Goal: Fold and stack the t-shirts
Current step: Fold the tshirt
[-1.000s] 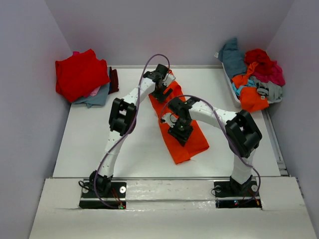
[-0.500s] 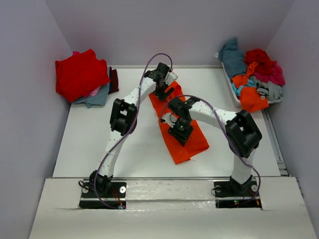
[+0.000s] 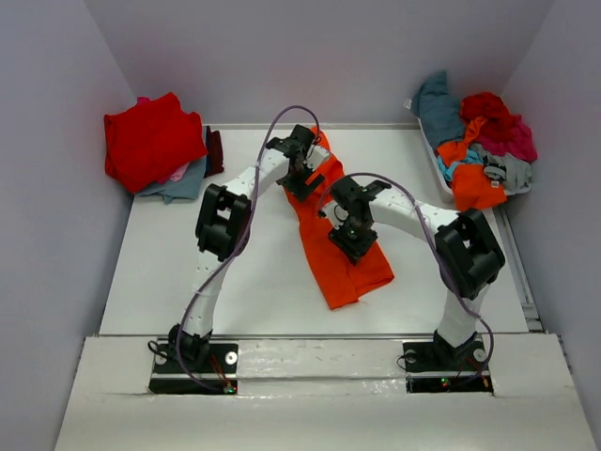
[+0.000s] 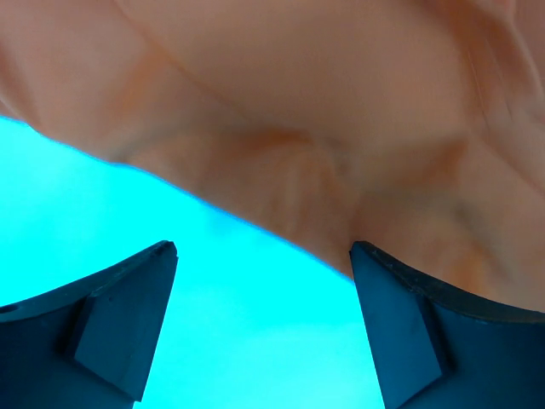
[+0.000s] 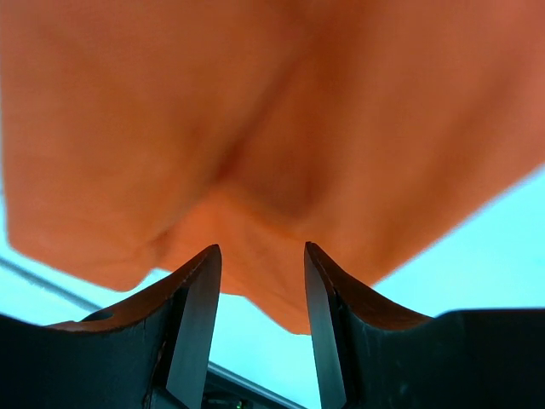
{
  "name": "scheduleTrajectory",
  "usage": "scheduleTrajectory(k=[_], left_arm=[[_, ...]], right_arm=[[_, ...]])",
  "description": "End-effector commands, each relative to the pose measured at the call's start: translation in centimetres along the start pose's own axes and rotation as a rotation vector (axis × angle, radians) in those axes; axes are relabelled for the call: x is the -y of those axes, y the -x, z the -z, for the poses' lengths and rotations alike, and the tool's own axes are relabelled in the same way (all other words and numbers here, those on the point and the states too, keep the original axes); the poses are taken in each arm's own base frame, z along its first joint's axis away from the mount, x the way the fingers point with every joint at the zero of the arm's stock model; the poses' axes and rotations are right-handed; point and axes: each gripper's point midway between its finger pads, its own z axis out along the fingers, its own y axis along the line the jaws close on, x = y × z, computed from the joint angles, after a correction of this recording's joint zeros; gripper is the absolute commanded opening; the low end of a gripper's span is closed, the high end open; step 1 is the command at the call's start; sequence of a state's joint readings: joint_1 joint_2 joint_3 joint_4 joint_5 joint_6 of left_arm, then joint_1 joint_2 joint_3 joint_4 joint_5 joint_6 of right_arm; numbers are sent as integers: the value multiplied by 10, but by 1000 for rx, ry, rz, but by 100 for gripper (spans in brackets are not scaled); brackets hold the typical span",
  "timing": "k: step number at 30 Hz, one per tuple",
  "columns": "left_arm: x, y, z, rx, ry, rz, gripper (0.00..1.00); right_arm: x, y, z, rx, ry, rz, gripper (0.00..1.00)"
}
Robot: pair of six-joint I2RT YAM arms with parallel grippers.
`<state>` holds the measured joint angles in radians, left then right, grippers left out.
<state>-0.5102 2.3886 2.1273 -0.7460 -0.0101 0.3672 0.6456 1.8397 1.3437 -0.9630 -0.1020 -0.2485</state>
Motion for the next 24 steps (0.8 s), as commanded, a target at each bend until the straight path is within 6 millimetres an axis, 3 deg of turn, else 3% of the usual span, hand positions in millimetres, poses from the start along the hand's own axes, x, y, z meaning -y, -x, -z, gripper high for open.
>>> scheduleTrajectory(k=[1, 4, 9, 11, 15, 20, 24], left_arm=[[13, -7, 64, 20, -53, 15, 96], [10, -5, 80, 27, -43, 10, 96], [36, -7, 101, 9, -194, 19, 94], [47, -18, 106, -18, -254, -3, 94], [91, -51, 112, -115, -481, -32, 92], [116, -92, 122, -183, -569, -102, 92], [122, -113, 127, -204, -593, -179, 92]], right_arm=[[43, 18, 15, 105, -101, -157, 50], [52, 18, 10, 103, -110, -181, 50], [61, 15, -5, 66, -126, -186, 49], [62, 16, -9, 59, -110, -195, 49], [63, 13, -13, 41, -97, -214, 49], [78, 6, -12, 38, -107, -268, 49], [76, 3, -12, 31, -100, -272, 49]])
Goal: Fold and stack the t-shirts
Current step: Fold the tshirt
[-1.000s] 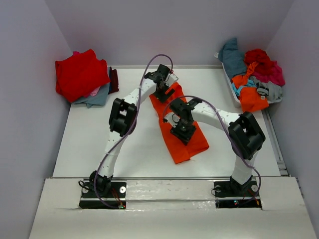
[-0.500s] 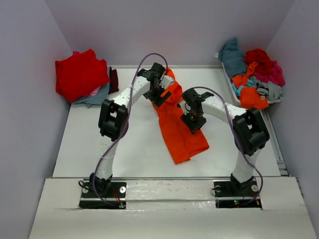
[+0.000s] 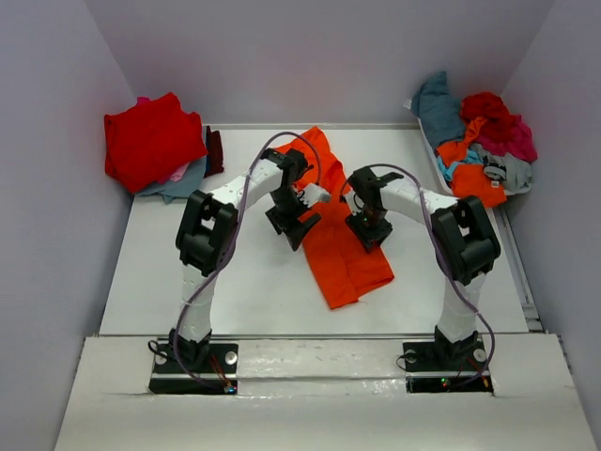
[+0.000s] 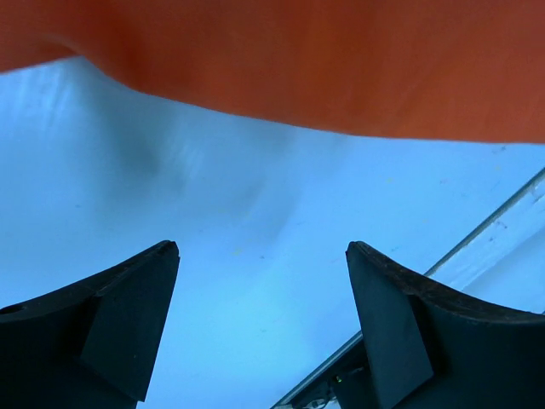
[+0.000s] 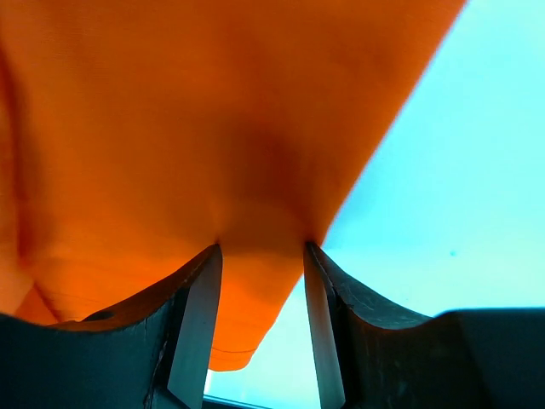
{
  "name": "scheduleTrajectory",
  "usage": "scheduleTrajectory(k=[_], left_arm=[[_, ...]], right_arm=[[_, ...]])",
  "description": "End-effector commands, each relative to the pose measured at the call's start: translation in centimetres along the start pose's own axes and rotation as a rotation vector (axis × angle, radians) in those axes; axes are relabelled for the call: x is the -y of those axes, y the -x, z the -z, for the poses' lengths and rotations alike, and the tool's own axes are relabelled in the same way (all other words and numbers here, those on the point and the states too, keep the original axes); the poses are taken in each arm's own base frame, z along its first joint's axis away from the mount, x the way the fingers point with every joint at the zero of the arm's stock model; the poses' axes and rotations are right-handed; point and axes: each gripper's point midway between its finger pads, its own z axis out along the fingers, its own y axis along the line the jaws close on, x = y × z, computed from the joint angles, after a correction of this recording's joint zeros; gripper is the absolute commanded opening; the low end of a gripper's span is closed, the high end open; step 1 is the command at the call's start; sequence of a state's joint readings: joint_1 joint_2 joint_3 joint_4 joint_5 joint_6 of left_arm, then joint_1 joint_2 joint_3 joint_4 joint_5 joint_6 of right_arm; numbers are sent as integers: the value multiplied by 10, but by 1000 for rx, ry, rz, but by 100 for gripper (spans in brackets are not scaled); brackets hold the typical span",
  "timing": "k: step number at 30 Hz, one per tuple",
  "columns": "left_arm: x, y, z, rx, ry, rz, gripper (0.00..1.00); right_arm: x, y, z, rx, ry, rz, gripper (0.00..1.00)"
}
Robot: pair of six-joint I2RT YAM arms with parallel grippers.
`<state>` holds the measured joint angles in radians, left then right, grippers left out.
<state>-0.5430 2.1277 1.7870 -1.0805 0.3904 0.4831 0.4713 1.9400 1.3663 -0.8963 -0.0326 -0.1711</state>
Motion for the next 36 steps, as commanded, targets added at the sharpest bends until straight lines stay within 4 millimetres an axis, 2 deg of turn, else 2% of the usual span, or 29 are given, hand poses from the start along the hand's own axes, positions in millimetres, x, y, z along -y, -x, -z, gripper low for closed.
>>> scheduleTrajectory(k=[1, 6, 10, 15, 21, 29, 31, 34, 35, 36], left_arm=[[30, -16, 24, 14, -55, -116, 92], [40, -15, 24, 20, -71, -155, 93], [52, -24, 11, -25, -104, -209, 95], [51, -25, -1, -53, -121, -230, 95], [45, -8, -10, -38, -138, -246, 94], [45, 18, -18, -27, -110, -318, 94], [51, 23, -22, -38, -102, -352, 94], [53, 28, -25, -44, -72, -391, 93], [50, 29, -23, -43, -52, -390, 92], [49, 31, -23, -37, -41, -392, 92]], right_arm=[[3, 10, 8, 42, -7, -23, 49], [3, 9, 8, 36, -6, -29, 49], [5, 10, 11, 42, -16, -29, 49], [12, 23, 23, 102, -43, -39, 49], [24, 48, 34, 162, -56, -66, 49], [41, 42, 30, 153, -63, -104, 49], [46, 45, 26, 157, -66, -109, 49], [59, 61, 24, 168, -72, -129, 49], [63, 79, 34, 213, -79, -139, 49], [69, 84, 30, 207, -80, -154, 49]])
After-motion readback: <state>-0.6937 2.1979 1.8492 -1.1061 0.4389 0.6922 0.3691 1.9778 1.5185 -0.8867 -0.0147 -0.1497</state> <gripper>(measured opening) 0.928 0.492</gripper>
